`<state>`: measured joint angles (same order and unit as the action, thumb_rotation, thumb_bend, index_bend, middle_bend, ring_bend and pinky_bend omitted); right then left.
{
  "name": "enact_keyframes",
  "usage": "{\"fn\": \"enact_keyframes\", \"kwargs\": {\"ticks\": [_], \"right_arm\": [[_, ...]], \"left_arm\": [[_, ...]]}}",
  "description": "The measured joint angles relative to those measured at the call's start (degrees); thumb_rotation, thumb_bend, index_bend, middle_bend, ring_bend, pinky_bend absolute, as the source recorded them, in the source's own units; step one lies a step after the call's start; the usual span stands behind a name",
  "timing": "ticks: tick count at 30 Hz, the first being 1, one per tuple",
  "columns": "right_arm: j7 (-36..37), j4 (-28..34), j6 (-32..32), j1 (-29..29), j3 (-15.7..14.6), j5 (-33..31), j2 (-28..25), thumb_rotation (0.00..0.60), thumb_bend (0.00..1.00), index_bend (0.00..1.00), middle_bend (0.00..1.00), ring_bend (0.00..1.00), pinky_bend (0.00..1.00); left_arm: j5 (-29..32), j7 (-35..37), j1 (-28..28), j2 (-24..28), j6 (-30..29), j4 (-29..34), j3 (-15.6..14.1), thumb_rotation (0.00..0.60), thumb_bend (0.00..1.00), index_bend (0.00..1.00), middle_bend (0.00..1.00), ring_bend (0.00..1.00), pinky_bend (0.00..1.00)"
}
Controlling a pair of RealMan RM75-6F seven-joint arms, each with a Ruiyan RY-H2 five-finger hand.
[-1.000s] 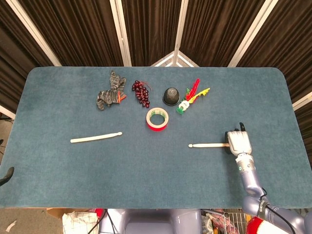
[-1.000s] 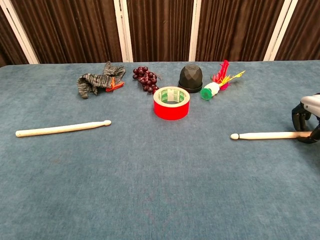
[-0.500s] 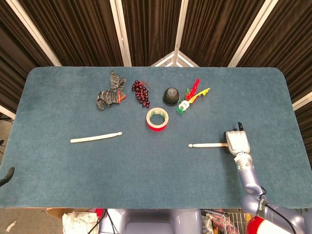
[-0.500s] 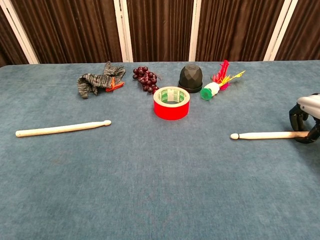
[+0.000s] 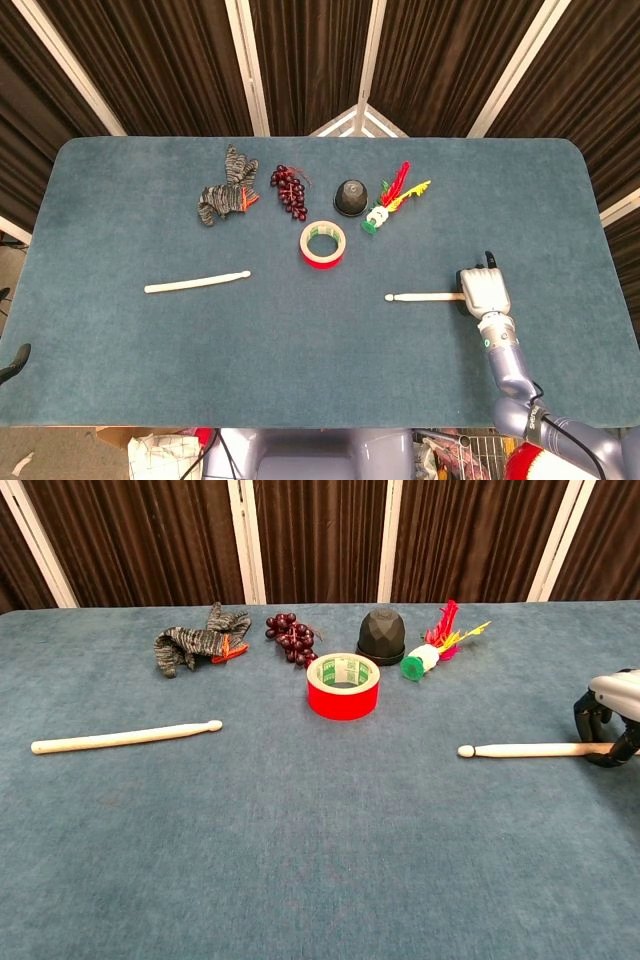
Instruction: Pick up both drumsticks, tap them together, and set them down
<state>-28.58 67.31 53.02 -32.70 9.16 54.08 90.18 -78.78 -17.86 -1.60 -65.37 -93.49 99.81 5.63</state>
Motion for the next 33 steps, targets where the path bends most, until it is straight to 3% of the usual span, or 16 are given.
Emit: {"fn": "enact_keyframes", "kwargs": {"ticks": [33], "right_arm": [[0.80, 0.51, 1.60, -0.38, -0.45, 2.06, 0.06, 0.600, 0.42, 0.75, 0.61, 0.39, 0.01]], "left_arm": [[-0.16, 0.41, 0.02, 0.22, 0.15, 0.29, -0.16, 0.600, 0.37, 0.16, 0.12, 0.00, 0.00]]}}
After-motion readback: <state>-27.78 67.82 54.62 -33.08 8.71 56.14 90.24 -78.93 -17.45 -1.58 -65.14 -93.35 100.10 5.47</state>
